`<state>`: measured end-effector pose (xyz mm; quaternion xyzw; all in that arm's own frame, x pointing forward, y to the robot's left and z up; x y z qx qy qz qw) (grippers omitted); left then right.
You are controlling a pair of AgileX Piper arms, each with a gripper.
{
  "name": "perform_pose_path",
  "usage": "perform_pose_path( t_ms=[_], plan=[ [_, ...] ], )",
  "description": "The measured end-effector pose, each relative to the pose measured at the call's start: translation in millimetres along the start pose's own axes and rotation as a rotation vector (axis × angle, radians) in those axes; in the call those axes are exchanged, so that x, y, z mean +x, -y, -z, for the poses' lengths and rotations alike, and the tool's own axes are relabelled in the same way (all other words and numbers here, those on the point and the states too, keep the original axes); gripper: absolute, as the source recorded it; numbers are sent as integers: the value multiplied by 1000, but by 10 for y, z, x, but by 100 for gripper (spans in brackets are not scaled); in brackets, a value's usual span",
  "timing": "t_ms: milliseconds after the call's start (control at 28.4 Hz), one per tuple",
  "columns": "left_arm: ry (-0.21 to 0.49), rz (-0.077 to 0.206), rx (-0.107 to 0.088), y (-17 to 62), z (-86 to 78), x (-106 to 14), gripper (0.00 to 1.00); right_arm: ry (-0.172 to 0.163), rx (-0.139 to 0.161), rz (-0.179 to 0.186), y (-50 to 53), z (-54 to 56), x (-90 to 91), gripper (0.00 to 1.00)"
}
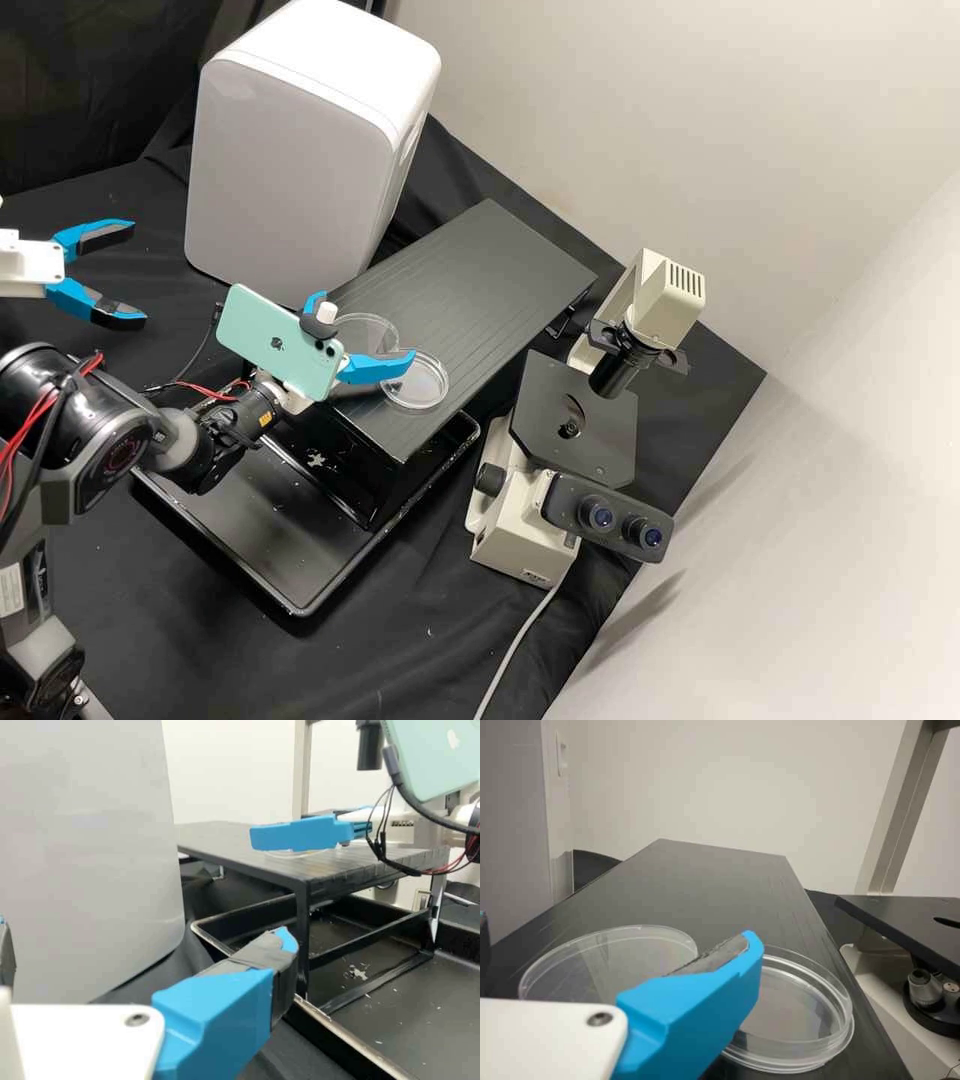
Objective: Remove the lid from the petri dish
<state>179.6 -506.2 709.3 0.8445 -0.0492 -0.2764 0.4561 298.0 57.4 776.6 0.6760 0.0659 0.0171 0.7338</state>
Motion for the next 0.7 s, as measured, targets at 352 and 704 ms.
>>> perform_pose_path(
  t_ms=[352, 704],
  plan=[
    [-45, -64, -36, -113, 9, -68, 100, 6, 4, -58, -85, 25, -231, 100],
    [-45, -66, -36, -116, 9, -69, 100, 31, 61, -136, -102, 76, -706, 100]
  ],
)
